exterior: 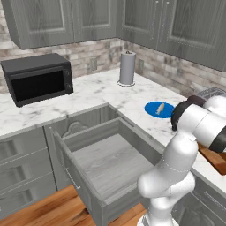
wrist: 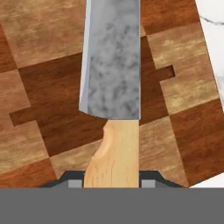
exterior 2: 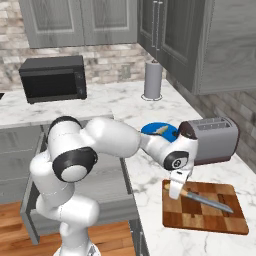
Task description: Pick up the knife from the drawer and place it on the cutting board. Then place the meat from the plate to the cutting board.
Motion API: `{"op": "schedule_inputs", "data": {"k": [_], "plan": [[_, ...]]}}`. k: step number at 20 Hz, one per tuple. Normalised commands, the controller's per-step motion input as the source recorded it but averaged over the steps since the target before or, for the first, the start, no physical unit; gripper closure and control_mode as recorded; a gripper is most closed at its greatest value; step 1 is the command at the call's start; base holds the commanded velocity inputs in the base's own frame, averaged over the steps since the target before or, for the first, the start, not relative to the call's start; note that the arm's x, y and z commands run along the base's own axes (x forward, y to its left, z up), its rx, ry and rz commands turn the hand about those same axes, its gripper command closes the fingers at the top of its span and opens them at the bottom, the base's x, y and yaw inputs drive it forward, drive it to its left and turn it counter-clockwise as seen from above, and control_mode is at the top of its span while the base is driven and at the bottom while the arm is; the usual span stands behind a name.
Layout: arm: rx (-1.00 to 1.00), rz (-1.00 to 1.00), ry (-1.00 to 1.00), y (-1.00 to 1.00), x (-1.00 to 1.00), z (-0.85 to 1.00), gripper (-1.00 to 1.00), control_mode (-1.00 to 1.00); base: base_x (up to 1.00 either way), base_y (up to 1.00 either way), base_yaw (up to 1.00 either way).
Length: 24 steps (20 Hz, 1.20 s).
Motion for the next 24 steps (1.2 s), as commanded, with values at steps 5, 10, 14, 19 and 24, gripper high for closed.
{"op": "schedule_inputs", "data": {"k": [5,10,14,19,24], "plan": [[0.0,0.0,0.0,-0.06,0.22,-0.37,1.0,-1.0,0.0,0.0,0.0],[0.0,0.0,0.0,-0.08,0.05,-0.34,-1.0,-1.0,0.0,0.0,0.0],[0.01,0.0,-0.1,-0.01,-0.01,-0.01,-1.0,-1.0,0.0,0.0,0.0],[0.0,0.02,-0.12,0.14,-0.1,0.19,-1.0,-1.0,0.0,0.0,0.0],[-0.02,0.03,-0.09,0.52,-0.04,0.31,-1.0,-1.0,0.0,0.0,0.0]]}}
